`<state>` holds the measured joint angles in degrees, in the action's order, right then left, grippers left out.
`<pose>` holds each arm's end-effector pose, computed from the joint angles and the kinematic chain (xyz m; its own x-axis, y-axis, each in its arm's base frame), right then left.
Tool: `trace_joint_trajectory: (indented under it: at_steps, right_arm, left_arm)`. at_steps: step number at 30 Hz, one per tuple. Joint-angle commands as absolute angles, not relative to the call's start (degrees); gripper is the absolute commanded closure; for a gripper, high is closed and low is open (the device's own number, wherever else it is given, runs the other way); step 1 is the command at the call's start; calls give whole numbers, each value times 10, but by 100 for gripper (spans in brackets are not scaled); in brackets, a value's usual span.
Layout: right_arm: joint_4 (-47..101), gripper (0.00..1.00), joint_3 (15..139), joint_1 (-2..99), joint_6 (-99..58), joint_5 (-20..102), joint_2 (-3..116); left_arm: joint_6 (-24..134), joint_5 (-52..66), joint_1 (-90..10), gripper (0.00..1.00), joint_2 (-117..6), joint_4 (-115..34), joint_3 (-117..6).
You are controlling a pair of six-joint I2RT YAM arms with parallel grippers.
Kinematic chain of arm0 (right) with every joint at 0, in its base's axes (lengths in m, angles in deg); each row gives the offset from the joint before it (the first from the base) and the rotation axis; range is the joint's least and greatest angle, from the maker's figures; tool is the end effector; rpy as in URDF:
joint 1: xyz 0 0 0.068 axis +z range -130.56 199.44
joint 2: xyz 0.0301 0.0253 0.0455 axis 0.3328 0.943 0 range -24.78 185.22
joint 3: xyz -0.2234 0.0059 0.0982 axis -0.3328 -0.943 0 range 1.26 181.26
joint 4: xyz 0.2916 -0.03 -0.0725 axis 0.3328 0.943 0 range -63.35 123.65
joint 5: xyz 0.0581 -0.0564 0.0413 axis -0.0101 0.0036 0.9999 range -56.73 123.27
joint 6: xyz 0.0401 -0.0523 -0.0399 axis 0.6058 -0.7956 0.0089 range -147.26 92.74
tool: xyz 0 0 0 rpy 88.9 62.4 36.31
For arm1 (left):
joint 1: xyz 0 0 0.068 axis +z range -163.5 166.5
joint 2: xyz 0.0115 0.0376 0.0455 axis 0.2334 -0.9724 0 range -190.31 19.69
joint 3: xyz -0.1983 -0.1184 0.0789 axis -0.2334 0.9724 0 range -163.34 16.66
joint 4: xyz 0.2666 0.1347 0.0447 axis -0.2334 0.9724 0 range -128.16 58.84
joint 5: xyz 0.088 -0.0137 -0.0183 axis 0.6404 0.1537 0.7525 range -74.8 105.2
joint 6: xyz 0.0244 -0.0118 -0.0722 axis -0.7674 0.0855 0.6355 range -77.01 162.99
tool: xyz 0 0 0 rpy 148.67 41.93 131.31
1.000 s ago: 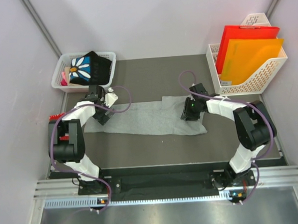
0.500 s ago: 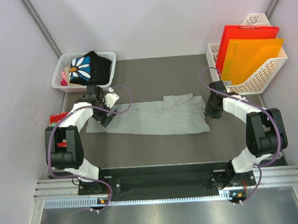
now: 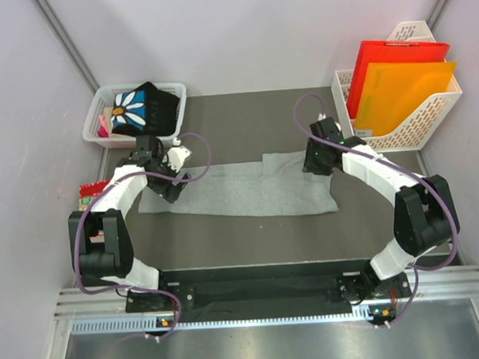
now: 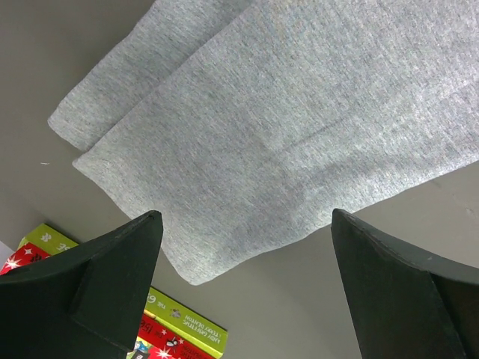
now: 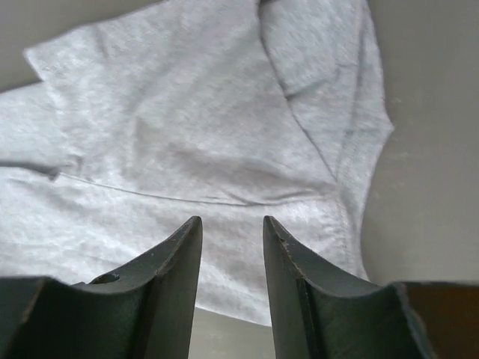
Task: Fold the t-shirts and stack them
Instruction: Grab the bottom of the folded rectangular tshirt with left arm
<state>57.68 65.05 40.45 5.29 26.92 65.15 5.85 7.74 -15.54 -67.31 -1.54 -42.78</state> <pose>0.3573 0.1295 0.1578 -0.8228 0.2568 -0.5070 0.1689 0.9623 0.2133 0.3507 -0.0211 0.1421 -0.6616 0.6226 -0.4178 0.6164 0.7689 0.1698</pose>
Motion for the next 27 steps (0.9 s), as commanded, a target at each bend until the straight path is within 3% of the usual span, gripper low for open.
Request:
trace_joint_trajectory:
  at_steps: [1, 11, 27]
  right_arm:
    - [558, 61, 666, 404, 49, 292, 687]
    - [522, 60, 670, 397, 43, 349, 802]
    - [595, 61, 646, 289, 51, 196, 772]
  left_arm:
    - [68, 76, -153, 1, -672, -25, -436]
    - [56, 115, -149, 1, -674, -56, -417]
    - [51, 71, -138, 1, -640, -22, -430]
